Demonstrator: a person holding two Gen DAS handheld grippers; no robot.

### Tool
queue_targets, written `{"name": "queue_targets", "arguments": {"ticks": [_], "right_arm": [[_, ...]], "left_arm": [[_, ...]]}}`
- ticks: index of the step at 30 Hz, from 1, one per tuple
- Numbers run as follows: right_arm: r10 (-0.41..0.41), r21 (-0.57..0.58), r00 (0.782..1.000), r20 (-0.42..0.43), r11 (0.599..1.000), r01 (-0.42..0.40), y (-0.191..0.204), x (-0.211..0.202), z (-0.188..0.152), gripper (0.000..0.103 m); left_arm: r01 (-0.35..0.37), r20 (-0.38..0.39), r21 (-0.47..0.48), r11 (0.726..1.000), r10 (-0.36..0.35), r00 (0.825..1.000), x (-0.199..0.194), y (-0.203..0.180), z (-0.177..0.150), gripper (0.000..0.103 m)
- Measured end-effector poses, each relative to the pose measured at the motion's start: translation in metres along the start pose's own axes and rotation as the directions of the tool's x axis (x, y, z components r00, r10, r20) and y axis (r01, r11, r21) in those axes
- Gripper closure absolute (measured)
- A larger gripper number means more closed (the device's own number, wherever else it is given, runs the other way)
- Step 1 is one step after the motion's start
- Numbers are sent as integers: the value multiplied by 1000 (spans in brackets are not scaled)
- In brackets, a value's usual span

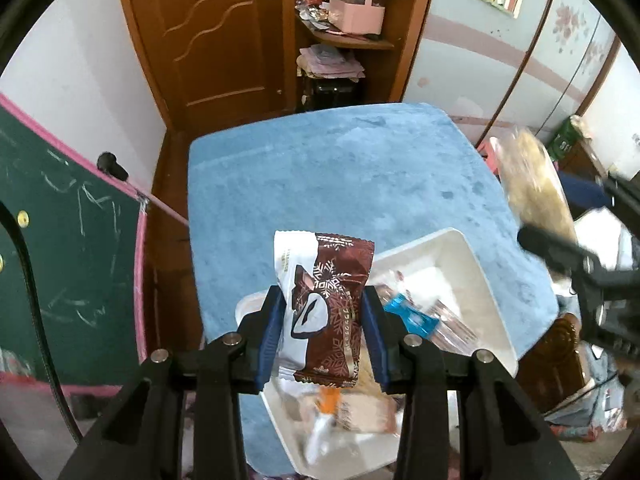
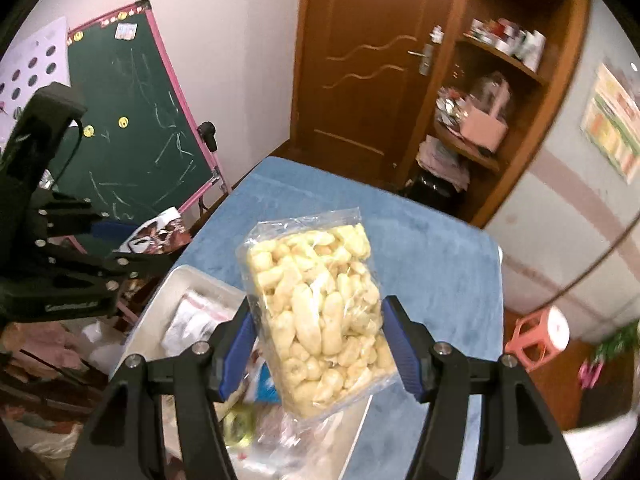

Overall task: Organize snacks
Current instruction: 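Carry the brown wrapper and cracker pack into the tray and open both tools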

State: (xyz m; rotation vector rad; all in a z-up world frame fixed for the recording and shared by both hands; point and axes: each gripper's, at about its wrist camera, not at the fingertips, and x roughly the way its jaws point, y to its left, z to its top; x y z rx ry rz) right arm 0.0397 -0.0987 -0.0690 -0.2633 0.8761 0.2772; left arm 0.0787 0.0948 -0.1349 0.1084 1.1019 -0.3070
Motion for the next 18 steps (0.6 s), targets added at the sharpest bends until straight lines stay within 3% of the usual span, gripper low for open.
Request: {"name": "queue_targets", "arguments": {"ticks": [8, 18], "right_arm": [[25, 133, 997, -77, 991, -15, 17, -7, -52, 40], [52, 159, 993, -104, 987, -35, 17, 1, -49, 40]], "left_arm": [[22, -19, -13, 1000, -22, 1000, 4, -27, -43, 66], [-50, -2, -23, 998, 50, 999, -3, -47, -52, 65]]}}
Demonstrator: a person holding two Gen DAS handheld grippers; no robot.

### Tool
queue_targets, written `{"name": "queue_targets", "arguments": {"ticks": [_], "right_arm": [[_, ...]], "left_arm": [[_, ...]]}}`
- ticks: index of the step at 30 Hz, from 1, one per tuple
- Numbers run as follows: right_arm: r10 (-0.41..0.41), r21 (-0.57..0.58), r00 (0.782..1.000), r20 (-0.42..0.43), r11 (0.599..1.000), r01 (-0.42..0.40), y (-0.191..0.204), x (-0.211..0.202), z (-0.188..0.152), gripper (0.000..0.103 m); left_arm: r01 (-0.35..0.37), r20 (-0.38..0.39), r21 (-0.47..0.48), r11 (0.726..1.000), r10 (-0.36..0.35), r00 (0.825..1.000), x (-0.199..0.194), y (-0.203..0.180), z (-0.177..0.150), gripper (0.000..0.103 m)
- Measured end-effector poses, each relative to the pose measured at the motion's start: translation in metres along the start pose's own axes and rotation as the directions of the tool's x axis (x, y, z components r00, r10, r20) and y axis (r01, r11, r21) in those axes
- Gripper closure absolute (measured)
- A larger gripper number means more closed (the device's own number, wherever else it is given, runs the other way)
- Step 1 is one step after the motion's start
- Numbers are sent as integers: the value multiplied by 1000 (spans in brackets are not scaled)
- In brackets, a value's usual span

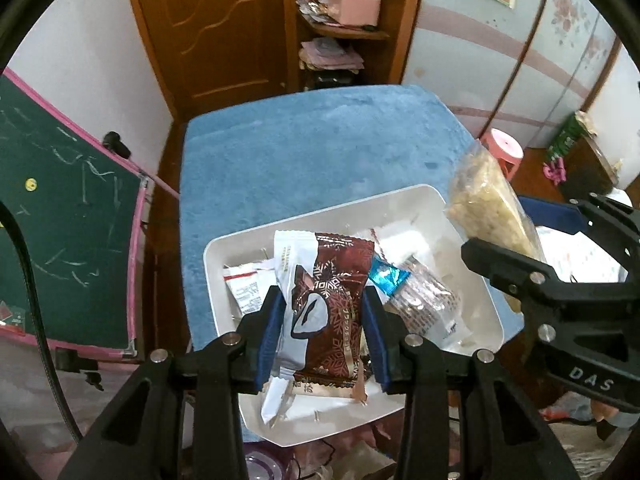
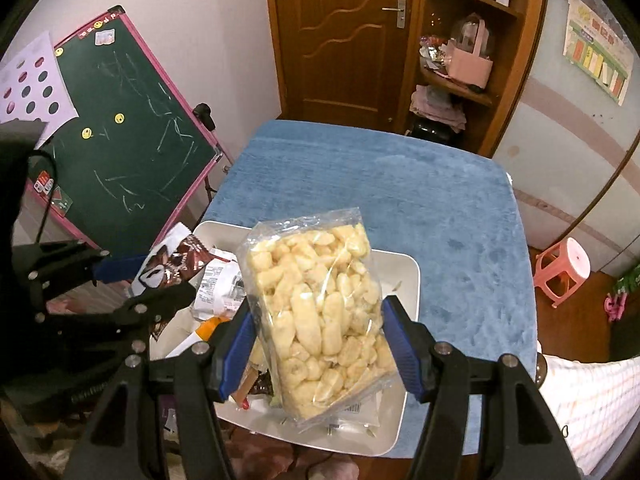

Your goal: Organize snacks

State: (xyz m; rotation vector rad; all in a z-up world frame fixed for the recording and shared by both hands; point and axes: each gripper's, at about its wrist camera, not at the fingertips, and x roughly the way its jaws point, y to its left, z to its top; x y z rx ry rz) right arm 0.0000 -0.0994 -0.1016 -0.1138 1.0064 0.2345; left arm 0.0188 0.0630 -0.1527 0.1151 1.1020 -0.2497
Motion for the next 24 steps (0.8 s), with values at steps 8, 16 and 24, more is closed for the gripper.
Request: {"name": "queue_targets", "arguments": {"ticks": [8, 16, 24], "right_arm": [[24, -15, 1000, -17, 1000, -24, -3, 6, 8, 40], [93, 71, 996, -7, 993, -92, -24, 9, 14, 38], [56, 59, 998, 25, 997, -57, -29, 0, 16, 37]], "left_arm": [[-19, 16, -37, 999, 19, 1000, -6, -5, 4, 61], [-1, 30, -172, 985, 6, 1000, -9, 14, 10, 17], [-12, 13, -204, 979, 15, 1000, -5, 10, 14, 16]]}}
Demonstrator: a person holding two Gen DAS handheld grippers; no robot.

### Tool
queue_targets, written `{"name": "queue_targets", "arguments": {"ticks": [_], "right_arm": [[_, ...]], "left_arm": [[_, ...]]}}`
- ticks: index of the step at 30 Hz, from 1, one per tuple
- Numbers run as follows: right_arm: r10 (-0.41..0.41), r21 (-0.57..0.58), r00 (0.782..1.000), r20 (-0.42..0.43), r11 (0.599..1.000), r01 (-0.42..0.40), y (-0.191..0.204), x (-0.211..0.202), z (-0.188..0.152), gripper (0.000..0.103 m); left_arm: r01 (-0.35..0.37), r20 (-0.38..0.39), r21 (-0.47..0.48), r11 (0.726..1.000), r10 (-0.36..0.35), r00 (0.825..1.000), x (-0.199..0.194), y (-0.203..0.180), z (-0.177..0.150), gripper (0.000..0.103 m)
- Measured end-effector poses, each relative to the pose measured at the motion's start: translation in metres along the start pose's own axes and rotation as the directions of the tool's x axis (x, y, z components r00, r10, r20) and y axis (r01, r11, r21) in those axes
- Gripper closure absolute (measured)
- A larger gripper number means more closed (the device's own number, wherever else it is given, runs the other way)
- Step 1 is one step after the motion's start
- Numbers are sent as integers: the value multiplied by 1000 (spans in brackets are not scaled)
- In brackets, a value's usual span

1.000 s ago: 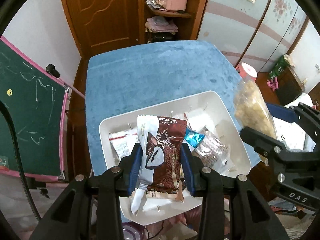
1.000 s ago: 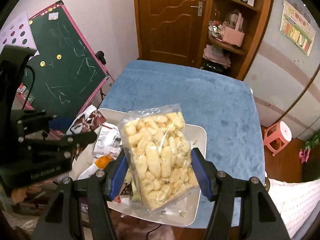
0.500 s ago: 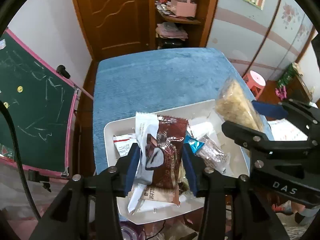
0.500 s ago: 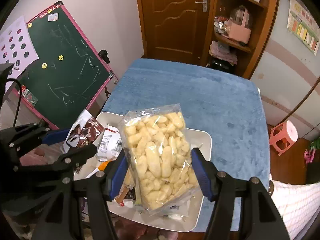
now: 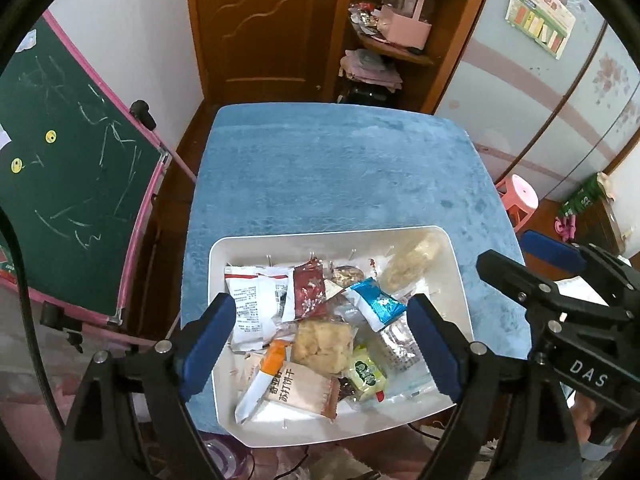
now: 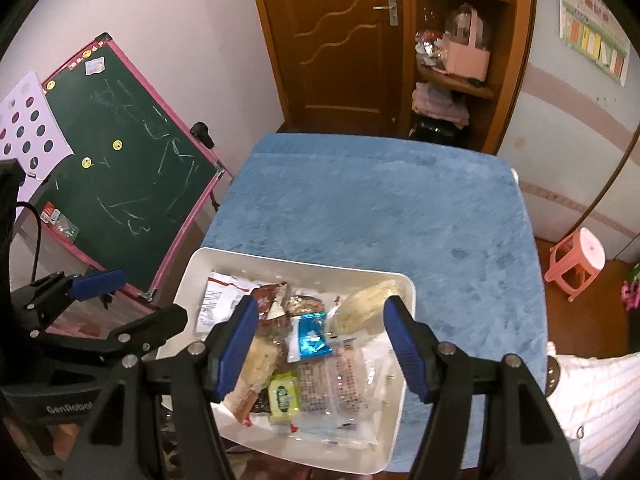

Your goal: Organize snacks

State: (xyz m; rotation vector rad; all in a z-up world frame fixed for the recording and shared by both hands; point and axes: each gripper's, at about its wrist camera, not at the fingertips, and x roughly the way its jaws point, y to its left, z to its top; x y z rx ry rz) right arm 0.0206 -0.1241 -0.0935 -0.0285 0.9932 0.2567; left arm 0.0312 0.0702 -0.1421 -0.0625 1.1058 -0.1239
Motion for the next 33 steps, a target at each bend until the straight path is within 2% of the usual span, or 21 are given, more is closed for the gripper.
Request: {"name": "queue_targets", "arguments": {"ticks": [9, 21, 25, 33], "right_arm": [[11, 46, 1000, 18, 999, -12, -19, -21, -3, 37], [-43, 105, 997, 69, 994, 36, -45, -60, -15, 37], [-53, 114, 996, 76, 993, 44, -54, -67, -14, 37], [-49, 136, 996, 78, 990, 38, -68, -74, -15, 37]], "left_arm": [[8, -6, -5, 1000, -8, 1000, -2, -17, 3, 16], [15, 44, 24, 1000, -16, 999, -25, -58, 10, 16], [-23, 68, 31, 999, 21, 997, -33, -71, 10, 16], [-47, 86, 9, 999, 46, 995, -38, -86, 10, 16]]}}
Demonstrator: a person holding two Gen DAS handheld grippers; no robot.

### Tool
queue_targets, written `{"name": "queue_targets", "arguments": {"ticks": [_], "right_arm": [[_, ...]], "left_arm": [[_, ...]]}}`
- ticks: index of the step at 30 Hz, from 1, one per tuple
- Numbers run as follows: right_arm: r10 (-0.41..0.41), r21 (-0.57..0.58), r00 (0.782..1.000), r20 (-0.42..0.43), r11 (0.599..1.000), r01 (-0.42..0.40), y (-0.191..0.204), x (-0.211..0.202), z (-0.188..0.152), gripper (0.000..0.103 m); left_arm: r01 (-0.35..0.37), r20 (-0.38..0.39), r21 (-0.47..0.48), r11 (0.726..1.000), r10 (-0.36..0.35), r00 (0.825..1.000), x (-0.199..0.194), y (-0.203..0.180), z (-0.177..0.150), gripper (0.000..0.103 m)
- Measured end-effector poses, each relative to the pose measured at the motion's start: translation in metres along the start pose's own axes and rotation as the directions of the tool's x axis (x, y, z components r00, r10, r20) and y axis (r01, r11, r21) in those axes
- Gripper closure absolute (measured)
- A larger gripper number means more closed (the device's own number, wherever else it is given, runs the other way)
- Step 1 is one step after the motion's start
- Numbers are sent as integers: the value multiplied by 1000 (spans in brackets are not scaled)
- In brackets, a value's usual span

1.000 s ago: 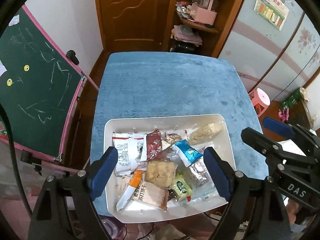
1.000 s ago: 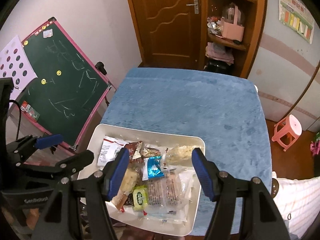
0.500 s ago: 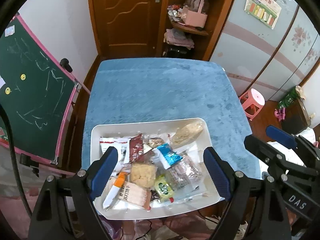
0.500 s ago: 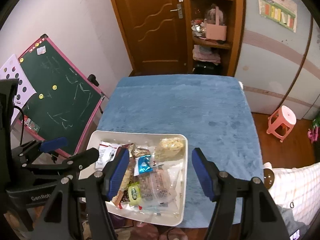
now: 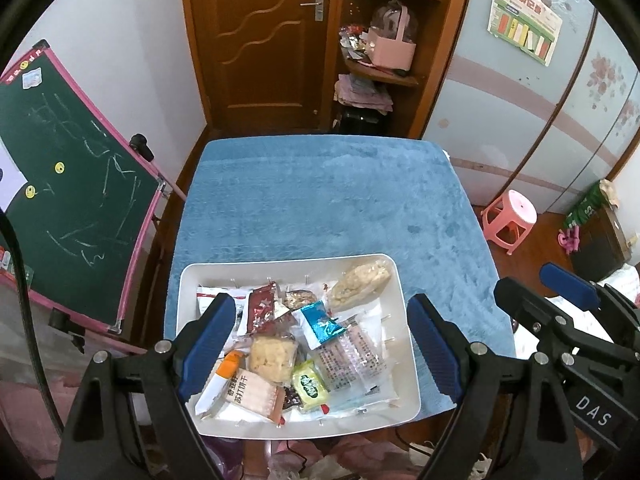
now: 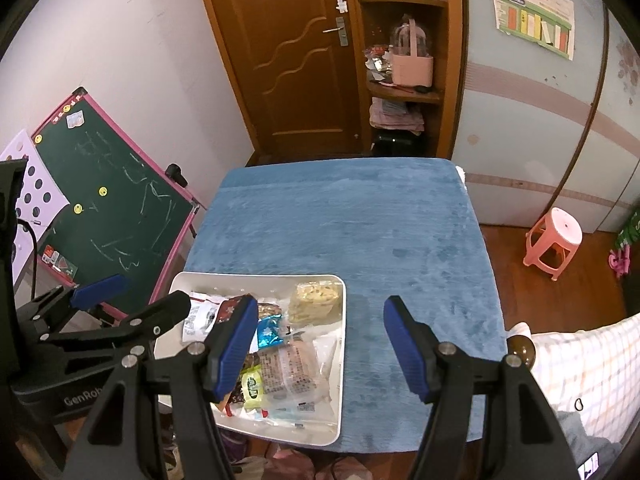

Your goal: Organize snacks

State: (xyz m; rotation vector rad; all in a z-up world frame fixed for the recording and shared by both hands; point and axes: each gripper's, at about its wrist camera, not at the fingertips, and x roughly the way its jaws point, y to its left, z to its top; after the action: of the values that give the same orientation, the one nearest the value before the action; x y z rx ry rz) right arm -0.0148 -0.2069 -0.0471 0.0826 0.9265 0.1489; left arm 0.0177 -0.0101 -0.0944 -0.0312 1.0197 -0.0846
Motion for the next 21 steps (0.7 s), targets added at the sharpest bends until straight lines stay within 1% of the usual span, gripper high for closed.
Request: {"name": "queue_targets", "arguments": {"ticks": [3, 7, 11, 16, 21], "right_arm": [[-4, 10, 1000, 0, 1000, 4, -4, -1, -1, 37], [-5, 19, 1000, -1, 1000, 5, -8, -2, -3, 37], [-19, 7, 1000, 12, 1000, 19, -4, -4, -2, 37], [-37, -18, 999, 40, 999, 37, 1, -8, -1, 37], [-36, -19, 998, 42, 999, 37, 2, -8, -1, 37]], "left_arm": [[-27, 8, 1, 1000, 27, 1000, -2, -6, -1, 16], [-43, 8, -3, 999, 43, 999, -2, -11, -2, 16], [-65, 15, -5, 998, 65, 998, -4, -13, -1, 16], [-76, 20, -15, 997, 76, 997, -4, -12, 0, 16], [-85, 24, -18, 996, 85, 996, -5, -10, -1, 16]]}}
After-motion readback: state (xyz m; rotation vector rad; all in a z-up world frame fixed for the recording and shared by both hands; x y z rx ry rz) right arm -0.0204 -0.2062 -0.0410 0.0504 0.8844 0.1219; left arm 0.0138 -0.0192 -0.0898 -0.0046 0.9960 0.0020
